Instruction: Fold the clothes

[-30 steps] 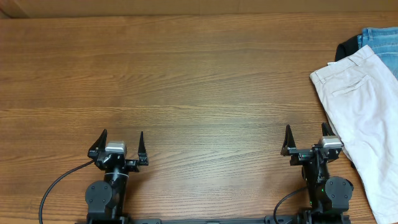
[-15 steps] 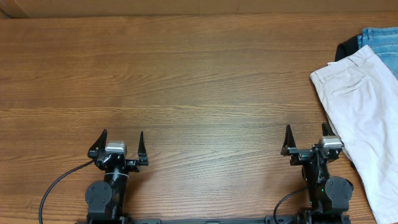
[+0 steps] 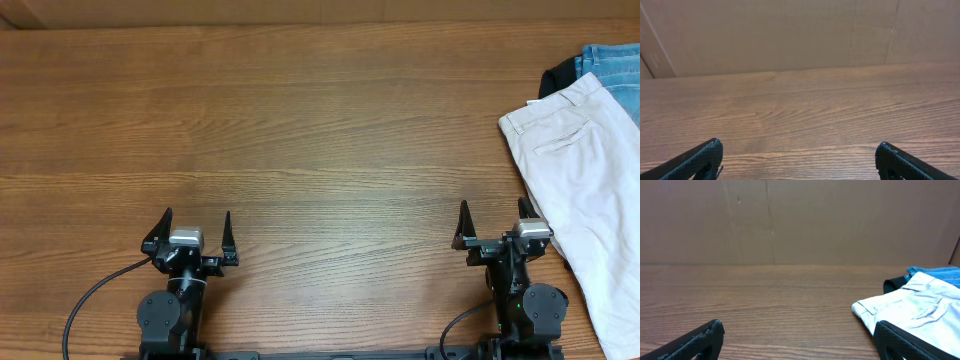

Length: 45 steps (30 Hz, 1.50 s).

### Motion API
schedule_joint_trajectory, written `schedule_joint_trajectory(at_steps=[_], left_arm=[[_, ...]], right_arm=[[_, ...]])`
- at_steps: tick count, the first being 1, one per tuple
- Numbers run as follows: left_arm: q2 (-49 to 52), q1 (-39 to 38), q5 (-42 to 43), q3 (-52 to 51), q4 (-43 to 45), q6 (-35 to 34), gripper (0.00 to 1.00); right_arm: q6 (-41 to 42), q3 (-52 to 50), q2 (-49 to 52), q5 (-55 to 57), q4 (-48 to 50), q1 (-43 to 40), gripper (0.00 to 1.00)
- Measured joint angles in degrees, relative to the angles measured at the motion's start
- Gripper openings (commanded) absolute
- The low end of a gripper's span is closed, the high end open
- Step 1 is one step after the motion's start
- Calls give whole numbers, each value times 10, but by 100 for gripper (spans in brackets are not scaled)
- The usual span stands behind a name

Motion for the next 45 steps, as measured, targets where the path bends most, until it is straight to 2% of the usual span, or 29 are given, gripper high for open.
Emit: schedule_joint_trajectory(at_steps=[16, 25, 31, 35, 40, 45], left_arm=[[0, 0, 0, 0, 0, 0, 100], [0, 0, 0, 0, 0, 0, 100], [0, 0, 0, 0, 0, 0, 100], [0, 0, 0, 0, 0, 0, 100], [0, 0, 0, 0, 0, 0, 100], [0, 0, 0, 0, 0, 0, 100]], right_arm=[[0, 0, 0, 0, 2, 0, 100], [99, 0, 1, -220, 65, 0, 100], [115, 0, 1, -280, 123, 0, 100], [118, 0, 0, -273, 197, 0, 100], [102, 20, 24, -201, 189, 0, 100], [68, 108, 124, -134, 164, 0, 100]])
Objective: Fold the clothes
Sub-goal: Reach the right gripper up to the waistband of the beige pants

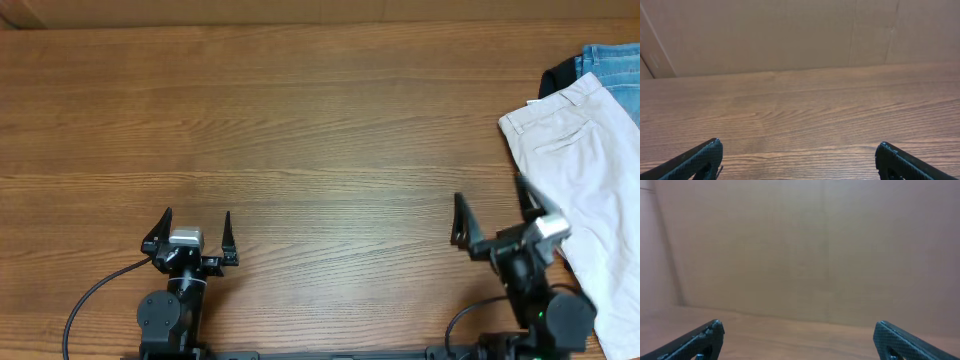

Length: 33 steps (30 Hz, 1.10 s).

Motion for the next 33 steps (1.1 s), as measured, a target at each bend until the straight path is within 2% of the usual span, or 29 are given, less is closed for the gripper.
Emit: schedule_joint_trajectory(at_steps=[6, 15, 18, 25, 33], left_arm=[[0, 0, 0, 0, 0, 0, 100], [0, 0, -2, 0, 0, 0, 100], [0, 0, -2, 0, 0, 0, 100], [0, 0, -2, 0, 0, 0, 100], [0, 0, -2, 0, 0, 0, 100]], right_arm=[[-25, 162, 240, 97, -71, -1, 100], [-94, 595, 673, 144, -447, -56, 100], [-103, 709, 779, 154, -507, -71, 100], [-133, 732, 835, 174, -482, -75, 100], [-199, 738, 907, 265, -489, -75, 100]])
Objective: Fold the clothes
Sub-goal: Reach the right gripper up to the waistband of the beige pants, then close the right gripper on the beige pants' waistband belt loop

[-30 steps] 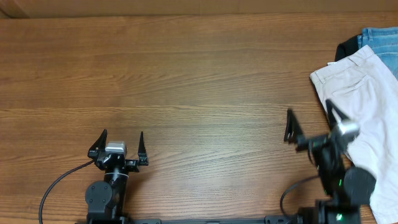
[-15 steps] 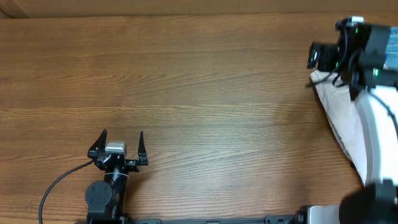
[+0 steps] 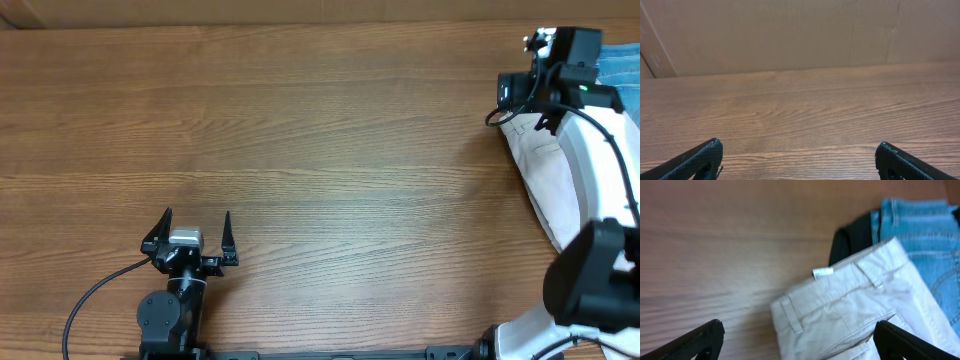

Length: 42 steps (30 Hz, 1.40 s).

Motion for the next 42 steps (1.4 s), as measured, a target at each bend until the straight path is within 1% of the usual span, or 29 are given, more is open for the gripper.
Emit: schedule_joint_trajectory(at_steps=[6, 13, 20, 25, 30, 31, 33, 39, 40, 42], left_arm=[[0, 0, 0, 0, 0, 0, 100], [0, 0, 0, 0, 0, 0, 100], [0, 0, 0, 0, 0, 0, 100], [0, 0, 0, 0, 0, 0, 100], [0, 0, 0, 0, 0, 0, 100], [0, 0, 0, 0, 0, 0, 100], [0, 0, 0, 0, 0, 0, 100], [0, 0, 0, 0, 0, 0, 100], [0, 0, 0, 0, 0, 0, 100], [0, 0, 0, 0, 0, 0, 100]], right_arm=[[-17, 0, 45, 42, -23, 0, 100], [-27, 0, 73, 57, -47, 3, 98], [-42, 0, 123, 108, -59, 39, 99], [-48, 0, 154, 152, -60, 46, 98], [-50, 0, 164, 178, -61, 45, 98], [-52, 0, 164, 183, -61, 45, 100], [-57, 0, 165, 191, -63, 45, 100], [-65, 0, 171, 212, -64, 45, 94], [-67, 0, 174, 219, -63, 45, 91], [-68, 0, 183, 230, -63, 45, 79]])
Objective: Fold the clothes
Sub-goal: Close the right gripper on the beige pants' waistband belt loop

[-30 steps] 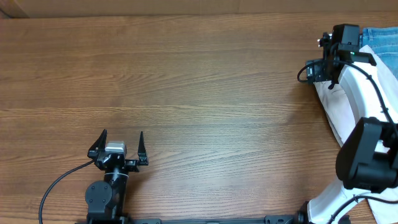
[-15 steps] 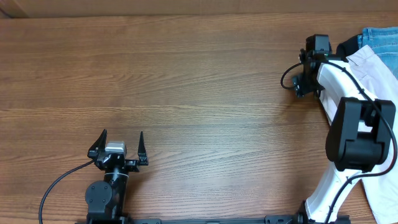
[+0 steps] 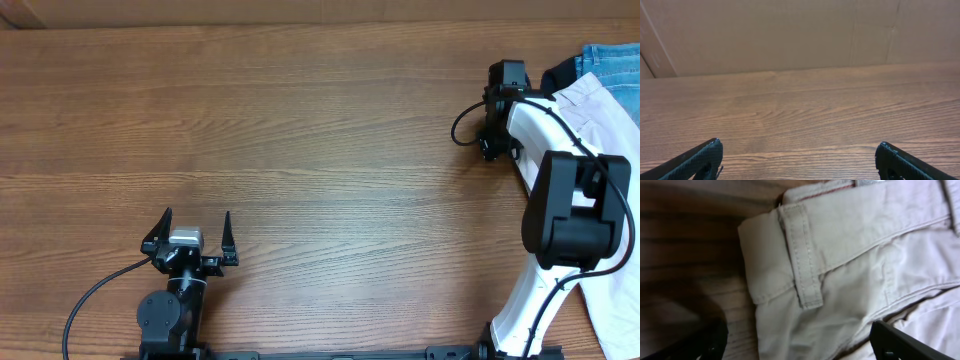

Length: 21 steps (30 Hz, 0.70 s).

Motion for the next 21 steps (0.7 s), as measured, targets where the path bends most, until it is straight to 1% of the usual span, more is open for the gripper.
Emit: schedule_joint_trajectory(at_steps=[3, 7, 9, 10, 12, 13, 14, 15, 17, 18, 19, 21], left_arm=[[0, 0, 0, 0, 0, 0, 100], [0, 0, 0, 0, 0, 0, 100], [0, 0, 0, 0, 0, 0, 100], [0, 0, 0, 0, 0, 0, 100], [0, 0, 0, 0, 0, 0, 100], [0, 0, 0, 0, 0, 0, 100], [0, 0, 0, 0, 0, 0, 100], [0, 0, 0, 0, 0, 0, 100], [0, 0, 0, 0, 0, 0, 100], [0, 0, 0, 0, 0, 0, 100], [0, 0, 0, 0, 0, 0, 100], [0, 0, 0, 0, 0, 0, 100]], right_arm=[[0, 0, 3, 9, 6, 0, 76], [0, 0, 7, 14, 18, 0, 61], [-2, 0, 7, 15, 22, 0, 59], [-2, 0, 8, 16, 24, -1, 55], [-4, 0, 8, 16, 25, -3, 44], [-3, 0, 9, 16, 26, -5, 34], [-3, 0, 9, 15, 26, -8, 32], [-1, 0, 9, 13, 26, -13, 33], [-1, 0, 10, 9, 26, -18, 39], [-1, 0, 10, 7, 26, -22, 42], [-1, 0, 10, 4, 26, -24, 49], [-2, 0, 10, -2, 26, -29, 54]])
